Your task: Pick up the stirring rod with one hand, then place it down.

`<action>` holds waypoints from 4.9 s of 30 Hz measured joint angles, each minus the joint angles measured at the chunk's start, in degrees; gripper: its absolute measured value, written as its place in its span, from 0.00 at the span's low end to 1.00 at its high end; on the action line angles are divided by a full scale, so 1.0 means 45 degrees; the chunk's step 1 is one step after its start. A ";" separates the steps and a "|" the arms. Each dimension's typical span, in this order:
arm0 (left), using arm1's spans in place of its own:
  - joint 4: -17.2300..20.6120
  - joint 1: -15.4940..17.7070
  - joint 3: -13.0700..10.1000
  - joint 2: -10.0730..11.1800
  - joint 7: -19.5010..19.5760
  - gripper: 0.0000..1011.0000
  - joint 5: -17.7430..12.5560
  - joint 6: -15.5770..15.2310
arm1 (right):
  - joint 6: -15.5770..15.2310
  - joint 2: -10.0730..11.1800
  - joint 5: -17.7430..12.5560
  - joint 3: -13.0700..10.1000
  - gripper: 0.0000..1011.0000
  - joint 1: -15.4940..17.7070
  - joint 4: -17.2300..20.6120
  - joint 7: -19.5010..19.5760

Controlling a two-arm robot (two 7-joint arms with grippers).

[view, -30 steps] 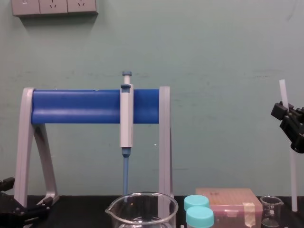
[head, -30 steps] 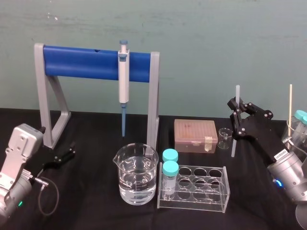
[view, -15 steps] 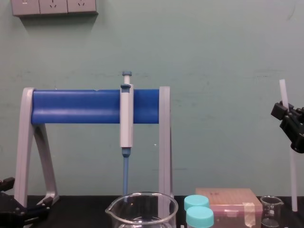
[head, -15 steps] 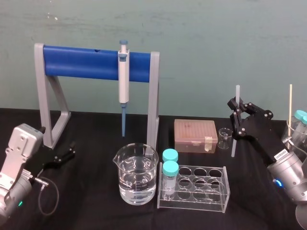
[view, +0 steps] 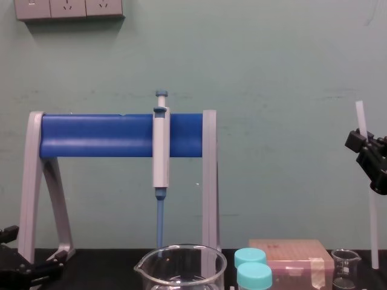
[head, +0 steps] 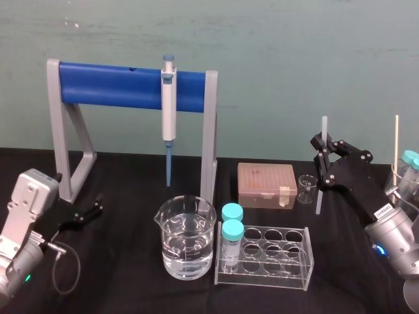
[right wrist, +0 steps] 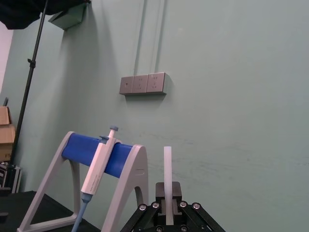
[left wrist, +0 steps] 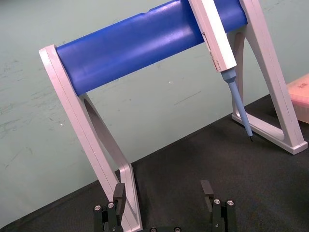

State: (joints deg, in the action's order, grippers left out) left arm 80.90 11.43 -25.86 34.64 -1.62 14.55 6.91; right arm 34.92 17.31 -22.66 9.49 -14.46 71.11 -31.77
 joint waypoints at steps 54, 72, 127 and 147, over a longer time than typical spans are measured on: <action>0.0000 0.0001 0.0000 0.0001 0.0000 0.99 0.0000 0.0000 | 0.0000 0.0000 0.0000 0.0000 0.07 0.0000 0.0001 0.0001; 0.0000 0.0000 0.0000 0.0000 0.0000 0.99 0.0000 0.0000 | 0.0000 0.0000 0.0000 0.0000 0.07 0.0000 0.0000 0.0001; 0.0000 0.0001 0.0000 0.0001 0.0000 0.99 0.0001 0.0000 | 0.0033 0.0204 -0.0310 0.0905 0.07 0.0419 0.0651 -0.1413; 0.0000 0.0000 0.0000 0.0001 0.0000 0.99 0.0001 -0.0001 | -0.0058 0.0256 -0.0581 0.1147 0.07 -0.0027 -0.0476 -0.1824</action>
State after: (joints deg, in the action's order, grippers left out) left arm 80.90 11.43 -25.86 34.65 -1.62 14.55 6.90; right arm 34.66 18.46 -25.27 14.65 -14.58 68.97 -39.98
